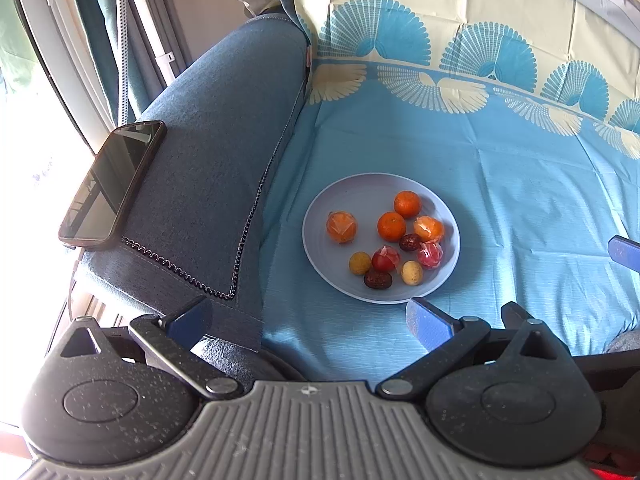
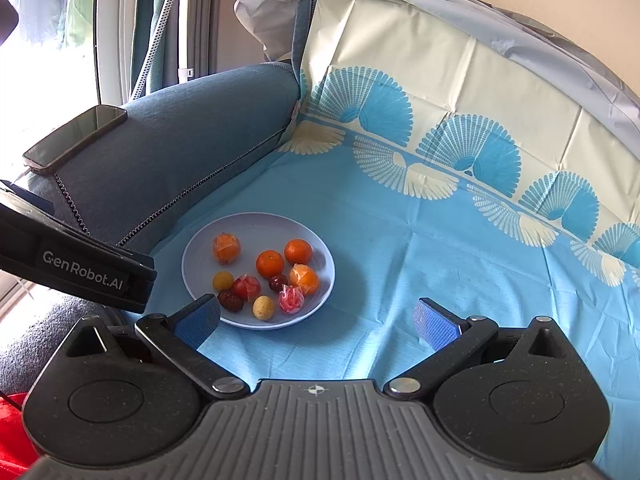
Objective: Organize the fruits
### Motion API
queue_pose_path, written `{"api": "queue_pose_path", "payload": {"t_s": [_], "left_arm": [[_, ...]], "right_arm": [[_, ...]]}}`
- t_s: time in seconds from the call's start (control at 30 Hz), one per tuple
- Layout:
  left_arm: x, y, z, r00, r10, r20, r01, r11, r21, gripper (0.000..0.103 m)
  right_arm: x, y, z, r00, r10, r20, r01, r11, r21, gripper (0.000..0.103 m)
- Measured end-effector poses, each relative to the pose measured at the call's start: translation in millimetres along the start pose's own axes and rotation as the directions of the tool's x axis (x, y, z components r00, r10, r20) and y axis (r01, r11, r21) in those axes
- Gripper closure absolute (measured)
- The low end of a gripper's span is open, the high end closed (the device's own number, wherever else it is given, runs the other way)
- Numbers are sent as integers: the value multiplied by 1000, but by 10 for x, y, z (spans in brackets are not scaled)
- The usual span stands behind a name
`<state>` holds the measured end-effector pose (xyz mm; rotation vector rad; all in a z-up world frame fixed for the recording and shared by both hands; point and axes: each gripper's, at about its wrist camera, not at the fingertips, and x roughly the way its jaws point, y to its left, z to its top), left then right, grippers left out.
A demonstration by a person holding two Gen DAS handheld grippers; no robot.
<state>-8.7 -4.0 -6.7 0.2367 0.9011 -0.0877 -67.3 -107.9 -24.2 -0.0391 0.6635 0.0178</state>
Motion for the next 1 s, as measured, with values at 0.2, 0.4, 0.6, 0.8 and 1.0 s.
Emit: {"api": "queue_pose_path", "payload": {"t_s": [0.2, 0.4, 0.6, 0.8, 1.0], "left_arm": [[2, 2, -1, 1000, -1, 1, 1, 1000, 2, 0], [1, 5, -1, 1000, 1, 1, -1, 1000, 2, 0], [0, 8, -1, 1000, 2, 1, -2, 1000, 1, 0], [-1, 11, -1, 1000, 2, 0, -2, 1000, 1, 0], [1, 16, 1, 1000, 16, 10, -16, 1000, 8, 0]], "right_arm": [[1, 1, 12, 1000, -1, 2, 1, 1000, -1, 1], [5, 8, 22, 1000, 0, 2, 0, 1000, -2, 1], [1, 3, 25, 1000, 2, 4, -2, 1000, -3, 1], [-3, 3, 29, 1000, 2, 3, -2, 1000, -5, 1], [-9, 2, 42, 1000, 9, 4, -9, 1000, -5, 1]]}}
